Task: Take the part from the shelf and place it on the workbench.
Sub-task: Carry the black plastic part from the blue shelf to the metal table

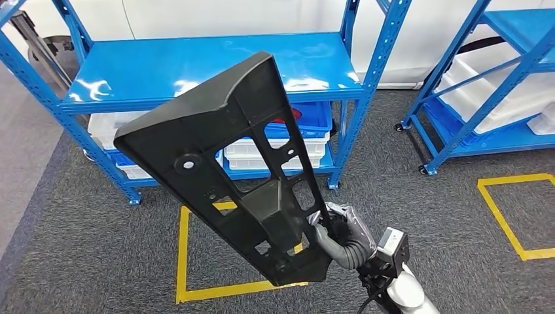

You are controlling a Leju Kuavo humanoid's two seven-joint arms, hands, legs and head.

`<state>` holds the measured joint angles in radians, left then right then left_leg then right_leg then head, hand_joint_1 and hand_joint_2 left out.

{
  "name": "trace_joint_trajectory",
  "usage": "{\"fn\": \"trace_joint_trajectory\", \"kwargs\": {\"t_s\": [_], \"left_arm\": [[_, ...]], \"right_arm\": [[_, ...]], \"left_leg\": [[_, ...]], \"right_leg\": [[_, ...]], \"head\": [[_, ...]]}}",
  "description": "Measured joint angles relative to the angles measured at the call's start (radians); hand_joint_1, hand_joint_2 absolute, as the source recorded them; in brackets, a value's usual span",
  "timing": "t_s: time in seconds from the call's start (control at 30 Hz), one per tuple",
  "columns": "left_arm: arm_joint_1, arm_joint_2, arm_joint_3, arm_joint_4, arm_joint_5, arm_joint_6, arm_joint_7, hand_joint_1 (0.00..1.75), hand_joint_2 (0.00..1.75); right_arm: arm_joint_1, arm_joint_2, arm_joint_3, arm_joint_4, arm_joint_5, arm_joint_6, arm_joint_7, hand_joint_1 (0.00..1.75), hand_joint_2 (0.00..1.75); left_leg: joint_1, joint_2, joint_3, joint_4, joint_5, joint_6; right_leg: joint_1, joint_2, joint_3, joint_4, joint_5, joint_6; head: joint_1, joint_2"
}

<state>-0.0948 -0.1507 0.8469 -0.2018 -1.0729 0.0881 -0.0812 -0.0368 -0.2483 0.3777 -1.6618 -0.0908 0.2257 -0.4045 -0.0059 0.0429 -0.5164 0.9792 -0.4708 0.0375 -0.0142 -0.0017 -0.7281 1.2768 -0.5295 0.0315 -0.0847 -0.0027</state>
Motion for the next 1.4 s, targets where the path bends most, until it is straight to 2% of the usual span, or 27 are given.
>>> {"fn": "trace_joint_trajectory", "kwargs": {"t_s": [0.03, 0.1, 0.17, 0.23, 0.3, 0.33, 0.4, 0.43, 0.47, 0.5, 0.53, 0.6, 0.67, 0.7, 0.73, 0.77, 0.83, 0.9, 0.93, 0.97, 1.0, 1.07, 1.13, 1.2, 1.27, 1.33, 1.4], "left_arm": [[0.001, 0.000, 0.000, 0.000, 0.000, 0.000, 0.000, 0.00, 1.75], [0.001, -0.001, 0.000, 0.000, 0.000, 0.002, 0.000, 0.00, 1.75], [0.002, -0.002, 0.000, 0.000, 0.000, 0.005, 0.000, 0.00, 1.75], [0.000, -0.002, 0.000, 0.000, 0.000, 0.009, -0.001, 0.00, 1.75], [-0.003, -0.002, 0.000, 0.000, -0.001, 0.010, -0.002, 0.00, 1.75], [-0.003, -0.002, 0.000, 0.000, -0.002, 0.011, -0.003, 0.00, 1.75], [0.000, -0.002, 0.000, 0.000, -0.004, 0.011, -0.003, 0.00, 1.75], [0.002, -0.002, 0.000, 0.000, -0.004, 0.011, -0.003, 0.00, 1.75], [0.003, -0.002, 0.000, 0.000, -0.004, 0.011, -0.002, 0.00, 1.75], [0.003, -0.002, 0.000, 0.000, -0.004, 0.011, -0.002, 0.00, 1.75], [0.003, -0.002, 0.000, 0.000, -0.004, 0.011, -0.002, 0.00, 1.75], [0.003, -0.002, 0.000, 0.000, -0.004, 0.011, -0.001, 0.00, 1.75], [0.003, -0.002, 0.000, 0.000, -0.004, 0.011, 0.000, 0.00, 1.75], [0.003, -0.002, 0.000, 0.000, -0.004, 0.011, 0.001, 0.00, 1.75], [0.002, -0.002, 0.000, 0.000, -0.004, 0.012, 0.002, 0.00, 1.75], [0.002, -0.002, 0.000, 0.000, -0.004, 0.012, 0.002, 0.00, 1.75], [0.002, -0.003, 0.000, 0.000, -0.004, 0.013, 0.003, 0.00, 1.75], [0.005, -0.003, 0.001, 0.000, -0.004, 0.013, 0.003, 0.00, 1.75], [0.007, -0.003, 0.001, 0.000, -0.005, 0.013, 0.003, 0.00, 1.75], [0.008, -0.003, 0.002, 0.000, -0.005, 0.013, 0.003, 0.00, 1.75], [0.008, -0.003, 0.002, 0.000, -0.005, 0.013, 0.003, 0.00, 1.75], [0.007, -0.003, 0.003, 0.000, -0.005, 0.013, 0.003, 0.00, 1.75], [0.006, -0.003, 0.003, 0.000, -0.006, 0.013, 0.003, 0.00, 1.75], [0.006, -0.003, 0.003, 0.000, -0.006, 0.013, 0.003, 0.00, 1.75], [0.006, -0.003, 0.004, 0.000, -0.005, 0.013, 0.003, 0.00, 1.75], [0.005, -0.003, 0.005, 0.000, -0.004, 0.014, 0.002, 0.00, 1.75], [0.006, -0.003, 0.006, 0.000, -0.001, 0.014, 0.001, 0.00, 1.75]], "right_arm": [[0.002, 0.000, -0.001, 0.000, 0.000, 0.002, 0.000, 1.75, 1.75], [0.003, 0.000, -0.003, -0.002, 0.000, 0.007, 0.001, 1.75, 1.75], [0.002, 0.000, -0.005, -0.004, -0.001, 0.010, 0.001, 1.75, 1.75], [0.003, 0.000, -0.006, -0.005, -0.001, 0.012, 0.001, 1.75, 1.75], [0.002, -0.002, -0.008, -0.005, -0.002, 0.013, 0.002, 1.75, 1.75], [0.001, -0.003, -0.009, -0.006, -0.002, 0.014, 0.002, 1.75, 1.75], [-0.002, -0.006, -0.009, -0.006, -0.002, 0.016, 0.002, 1.75, 1.75], [-0.001, -0.006, -0.008, -0.006, -0.002, 0.017, 0.002, 1.75, 1.75], [0.000, -0.006, -0.008, -0.006, -0.002, 0.017, 0.002, 1.75, 1.75], [0.001, -0.006, -0.008, -0.006, -0.002, 0.017, 0.003, 1.75, 1.75], [0.002, -0.006, -0.008, -0.006, -0.002, 0.017, 0.003, 1.75, 1.75], [0.001, -0.006, -0.008, -0.006, -0.003, 0.019, 0.004, 1.75, 1.75], [0.000, -0.006, -0.009, -0.007, -0.004, 0.024, 0.006, 1.75, 1.75], [-0.001, -0.006, -0.009, -0.008, -0.005, 0.026, 0.007, 1.75, 1.75], [0.001, -0.006, -0.010, -0.008, -0.005, 0.028, 0.008, 1.75, 1.75], [0.002, -0.005, -0.010, -0.009, -0.006, 0.028, 0.009, 1.75, 1.75], [0.003, -0.003, -0.012, -0.009, -0.008, 0.029, 0.010, 1.75, 1.75], [0.001, -0.001, -0.013, -0.010, -0.010, 0.029, 0.011, 1.75, 1.75], [0.001, 0.000, -0.014, -0.010, -0.010, 0.029, 0.011, 1.75, 1.75], [0.002, 0.000, -0.014, -0.011, -0.011, 0.029, 0.012, 1.75, 1.75], [0.003, 0.000, -0.014, -0.011, -0.012, 0.029, 0.013, 1.75, 1.75], [0.004, 0.000, -0.014, -0.011, -0.013, 0.029, 0.014, 1.75, 1.75], [0.002, 0.000, -0.016, -0.014, -0.014, 0.030, 0.014, 1.75, 1.75], [-0.001, 0.000, -0.016, -0.020, -0.015, 0.032, 0.015, 1.75, 1.75], [-0.001, 0.000, -0.016, -0.022, -0.016, 0.034, 0.015, 1.75, 1.75], [0.000, -0.001, -0.017, -0.023, -0.018, 0.035, 0.015, 1.75, 1.75], [-0.003, -0.004, -0.016, -0.025, -0.019, 0.041, 0.017, 1.75, 1.75]], "left_leg": [[0.000, 0.008, -0.005, 0.004, 0.002, -0.002], [-0.003, 0.024, -0.012, 0.012, 0.002, -0.007], [-0.007, 0.042, -0.016, 0.018, 0.001, -0.015], [-0.010, 0.060, -0.017, 0.019, 0.001, -0.023], [-0.006, 0.037, -0.025, 0.041, -0.019, -0.035], [-0.003, 0.012, -0.040, 0.076, -0.043, -0.041], [0.004, -0.028, -0.097, 0.204, -0.110, -0.050], [0.006, -0.032, -0.125, 0.268, -0.134, -0.053], [0.009, -0.034, -0.142, 0.306, -0.140, -0.055], [0.011, -0.034, -0.140, 0.304, -0.126, -0.057], [0.014, -0.037, -0.120, 0.264, -0.096, -0.058], [0.022, -0.070, -0.055, 0.129, -0.030, -0.059], [0.026, -0.107, -0.021, 0.049, -0.010, -0.055], [0.025, -0.113, -0.019, 0.041, -0.014, -0.051], [0.023, -0.104, -0.021, 0.039, -0.013, -0.045], [0.022, -0.094, -0.022, 0.037, -0.008, -0.037], [0.022, -0.070, -0.024, 0.029, 0.001, -0.021], [0.019, -0.047, -0.029, 0.027, 0.006, -0.013], [0.017, -0.036, -0.032, 0.027, 0.006, -0.011], [0.015, -0.023, -0.034, 0.028, 0.007, -0.011], [0.013, -0.011, -0.035, 0.028, 0.007, -0.011], [0.010, 0.011, -0.035, 0.029, 0.006, -0.012], [0.006, 0.030, -0.033, 0.029, 0.005, -0.015], [0.001, 0.047, -0.034, 0.029, 0.005, -0.023], [-0.001, 0.062, -0.033, 0.030, 0.003, -0.033], [0.001, 0.036, -0.042, 0.057, -0.020, -0.044], [0.005, -0.013, -0.087, 0.160, -0.081, -0.053]], "right_leg": [[0.000, -0.006, 0.037, -0.047, 0.020, -0.001], [0.007, -0.046, 0.127, -0.186, 0.057, -0.009], [0.017, -0.073, 0.166, -0.261, 0.068, -0.022], [0.018, -0.057, 0.162, -0.266, 0.072, -0.035], [0.013, -0.038, 0.159, -0.273, 0.081, -0.046], [0.009, -0.030, 0.158, -0.276, 0.085, -0.052], [0.008, -0.011, 0.153, -0.276, 0.090, -0.058], [0.008, 0.000, 0.150, -0.275, 0.092, -0.058], [0.008, 0.012, 0.148, -0.274, 0.094, -0.057], [0.008, 0.025, 0.147, -0.273, 0.095, -0.055], [0.007, 0.037, 0.146, -0.271, 0.097, -0.053], [0.005, 0.061, 0.143, -0.263, 0.097, -0.044], [0.003, 0.082, 0.130, -0.254, 0.100, -0.031], [0.002, 0.091, 0.123, -0.252, 0.103, -0.024], [0.000, 0.101, 0.117, -0.253, 0.108, -0.017], [-0.002, 0.099, 0.113, -0.252, 0.109, -0.010], [-0.003, 0.066, 0.092, -0.211, 0.079, -0.002], [-0.002, 0.023, 0.041, -0.096, 0.012, 0.002], [-0.002, 0.016, 0.015, -0.032, -0.015, 0.003], [-0.003, 0.012, -0.002, 0.012, -0.030, 0.004], [-0.002, 0.009, -0.001, 0.023, -0.027, 0.003], [0.000, -0.006, 0.060, -0.070, 0.024, -0.003], [0.010, -0.051, 0.133, -0.203, 0.063, -0.016], [0.021, -0.073, 0.154, -0.254, 0.068, -0.030], [0.020, -0.052, 0.150, -0.257, 0.074, -0.041], [0.014, -0.034, 0.150, -0.264, 0.080, -0.050], [0.011, -0.015, 0.149, -0.268, 0.085, -0.059]], "head": [[0.000, 0.000], [0.000, 0.000], [0.000, 0.000], [0.000, 0.000], [0.000, 0.000], [0.000, 0.000], [0.000, 0.000], [0.000, 0.000], [0.000, 0.000], [0.000, 0.000], [0.000, 0.000], [0.000, 0.000], [0.000, 0.000], [0.000, 0.000], [0.000, 0.000], [0.000, 0.000], [0.000, 0.000], [0.000, 0.000], [0.000, 0.000], [0.000, 0.000], [0.000, 0.000], [0.000, 0.000], [0.000, 0.000], [0.000, 0.000], [0.000, 0.000], [0.000, 0.000], [0.000, 0.000]]}}
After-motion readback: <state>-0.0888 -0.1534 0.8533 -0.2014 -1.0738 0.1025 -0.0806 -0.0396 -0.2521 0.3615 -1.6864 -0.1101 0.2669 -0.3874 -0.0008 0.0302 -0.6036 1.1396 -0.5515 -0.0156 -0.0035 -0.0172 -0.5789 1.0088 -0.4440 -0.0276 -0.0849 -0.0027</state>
